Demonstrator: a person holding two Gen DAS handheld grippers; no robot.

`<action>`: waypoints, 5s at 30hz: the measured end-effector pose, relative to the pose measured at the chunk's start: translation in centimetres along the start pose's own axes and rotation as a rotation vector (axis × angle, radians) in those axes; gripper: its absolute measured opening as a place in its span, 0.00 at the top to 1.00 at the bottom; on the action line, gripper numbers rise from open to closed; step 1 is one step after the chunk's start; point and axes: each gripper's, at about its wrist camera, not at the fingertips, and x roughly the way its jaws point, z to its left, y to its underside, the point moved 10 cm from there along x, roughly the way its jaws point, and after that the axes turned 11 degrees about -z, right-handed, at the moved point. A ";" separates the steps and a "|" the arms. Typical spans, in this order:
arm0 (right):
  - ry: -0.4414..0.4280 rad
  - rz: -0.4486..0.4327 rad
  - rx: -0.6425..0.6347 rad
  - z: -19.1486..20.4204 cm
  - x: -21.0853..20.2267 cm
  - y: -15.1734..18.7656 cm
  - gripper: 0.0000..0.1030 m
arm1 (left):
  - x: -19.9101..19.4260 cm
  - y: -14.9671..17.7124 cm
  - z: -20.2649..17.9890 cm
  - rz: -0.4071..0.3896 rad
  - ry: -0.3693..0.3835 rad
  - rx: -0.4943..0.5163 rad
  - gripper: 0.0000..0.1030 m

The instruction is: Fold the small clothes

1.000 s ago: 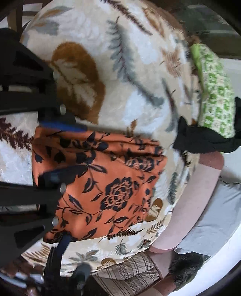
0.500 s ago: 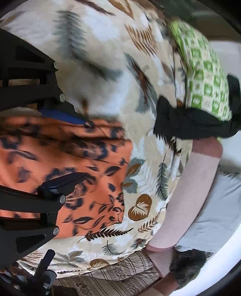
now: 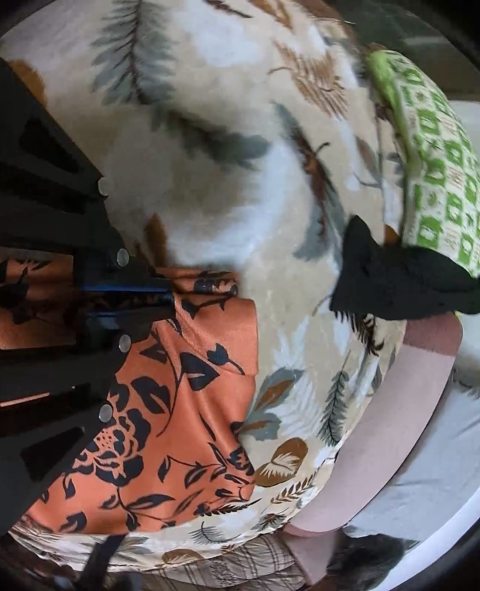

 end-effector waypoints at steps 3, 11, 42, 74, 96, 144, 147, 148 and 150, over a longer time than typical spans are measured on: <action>-0.083 -0.046 -0.002 2.6 -0.9 -1.2 0.05 | 0.5 0.3 0.2 0.002 -0.006 0.011 0.90; -0.209 0.106 0.253 2.1 3.9 0.5 0.04 | 0.3 0.3 0.2 -0.014 -0.037 0.041 0.82; -0.076 0.150 0.231 -2.1 -2.1 9.7 0.47 | -5.1 4.9 -1.2 0.007 -0.039 0.090 0.46; -0.079 0.226 0.190 5.2 17.6 -5.2 0.27 | -5.3 4.9 -1.0 -0.047 -0.011 0.090 0.45; -0.096 0.213 -0.115 7.2 -3.0 8.0 0.20 | -11.4 5.3 -1.0 -0.075 -0.032 0.035 0.40; -0.096 0.200 -0.086 4.7 0.5 6.3 0.13 | -4.5 0.3 -3.1 0.054 0.135 0.011 0.52; -0.105 0.198 -0.072 4.5 0.5 6.3 0.13 | -1.9 0.7 -2.0 0.099 0.115 -0.021 0.93; -0.108 0.199 -0.070 4.5 0.5 6.3 0.13 | -2.4 0.4 -1.3 0.069 0.108 -0.046 0.93; -0.113 0.202 -0.075 4.6 0.3 6.4 0.13 | -2.8 1.3 -0.2 0.021 0.078 -0.073 0.92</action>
